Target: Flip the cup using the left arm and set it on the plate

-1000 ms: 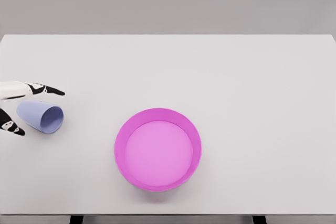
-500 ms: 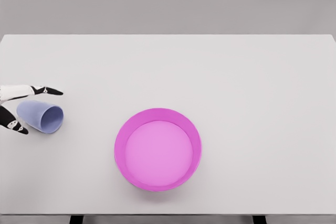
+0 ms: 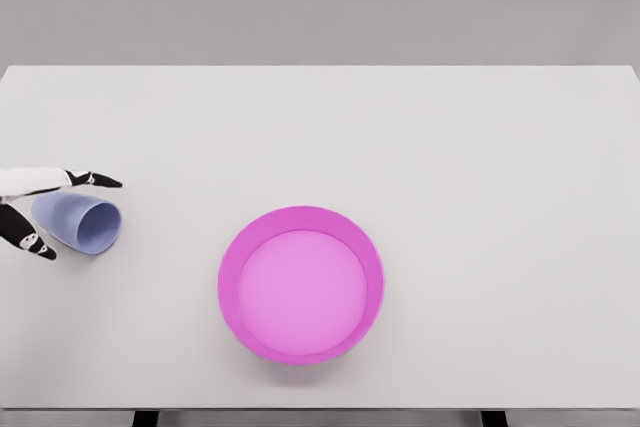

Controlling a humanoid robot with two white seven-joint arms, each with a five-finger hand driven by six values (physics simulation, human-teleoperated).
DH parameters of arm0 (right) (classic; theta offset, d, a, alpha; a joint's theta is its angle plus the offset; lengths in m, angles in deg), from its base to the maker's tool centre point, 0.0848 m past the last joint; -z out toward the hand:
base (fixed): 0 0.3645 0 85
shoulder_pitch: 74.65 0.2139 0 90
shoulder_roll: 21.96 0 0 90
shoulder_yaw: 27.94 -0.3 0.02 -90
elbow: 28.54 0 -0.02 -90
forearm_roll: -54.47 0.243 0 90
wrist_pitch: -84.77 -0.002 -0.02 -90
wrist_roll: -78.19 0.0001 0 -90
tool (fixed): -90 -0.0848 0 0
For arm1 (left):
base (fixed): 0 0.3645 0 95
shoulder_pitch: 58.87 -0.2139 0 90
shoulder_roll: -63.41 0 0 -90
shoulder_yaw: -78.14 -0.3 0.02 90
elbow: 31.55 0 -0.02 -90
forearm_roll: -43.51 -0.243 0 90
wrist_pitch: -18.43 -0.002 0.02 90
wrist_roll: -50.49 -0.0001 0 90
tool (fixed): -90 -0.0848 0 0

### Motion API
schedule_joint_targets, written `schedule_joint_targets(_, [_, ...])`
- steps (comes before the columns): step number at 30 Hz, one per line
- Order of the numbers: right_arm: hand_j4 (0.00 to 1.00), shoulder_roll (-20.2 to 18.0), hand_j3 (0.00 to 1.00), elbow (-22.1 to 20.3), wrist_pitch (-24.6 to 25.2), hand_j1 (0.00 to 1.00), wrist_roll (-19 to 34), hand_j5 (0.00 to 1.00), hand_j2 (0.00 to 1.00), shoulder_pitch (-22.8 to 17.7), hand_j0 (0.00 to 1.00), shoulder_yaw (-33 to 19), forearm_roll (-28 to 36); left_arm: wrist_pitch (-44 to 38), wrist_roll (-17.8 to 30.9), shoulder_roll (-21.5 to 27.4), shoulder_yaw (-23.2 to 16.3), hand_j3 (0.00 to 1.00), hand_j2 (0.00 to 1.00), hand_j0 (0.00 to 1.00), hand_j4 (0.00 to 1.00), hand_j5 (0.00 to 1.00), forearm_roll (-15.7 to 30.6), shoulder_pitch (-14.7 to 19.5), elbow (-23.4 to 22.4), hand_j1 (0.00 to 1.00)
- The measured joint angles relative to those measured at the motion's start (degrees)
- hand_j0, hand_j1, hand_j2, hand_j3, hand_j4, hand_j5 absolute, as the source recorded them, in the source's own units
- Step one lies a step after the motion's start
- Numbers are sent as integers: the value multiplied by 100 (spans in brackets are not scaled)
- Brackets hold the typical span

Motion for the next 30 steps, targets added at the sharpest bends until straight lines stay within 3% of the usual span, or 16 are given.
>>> schedule_joint_targets(6, [100,0,100,0,0,100,0,100,100,0,100,0,0,-177,0,-27,0,100,100,100,100,100,-29,-79,16,100])
schedule_joint_targets(8, [100,0,100,0,0,100,0,100,100,0,100,0,0,-216,0,-61,0,88,88,88,88,88,-34,-79,18,88])
schedule_joint_targets(12, [100,0,100,0,0,100,0,100,100,0,100,0,0,-328,-1,-90,1,75,75,75,75,75,-22,-88,20,75])
schedule_joint_targets(19, [100,0,100,0,0,100,0,100,100,0,100,0,0,-575,-6,-100,18,67,67,67,67,67,85,-158,118,67])
schedule_joint_targets(23, [100,0,100,0,0,100,0,100,100,0,100,0,0,-690,-8,-56,64,64,64,64,64,64,235,-272,411,64])
schedule_joint_targets(30, [100,0,100,0,0,100,0,100,100,0,100,0,0,-714,-1,254,409,58,58,58,58,58,1060,-281,1375,58])
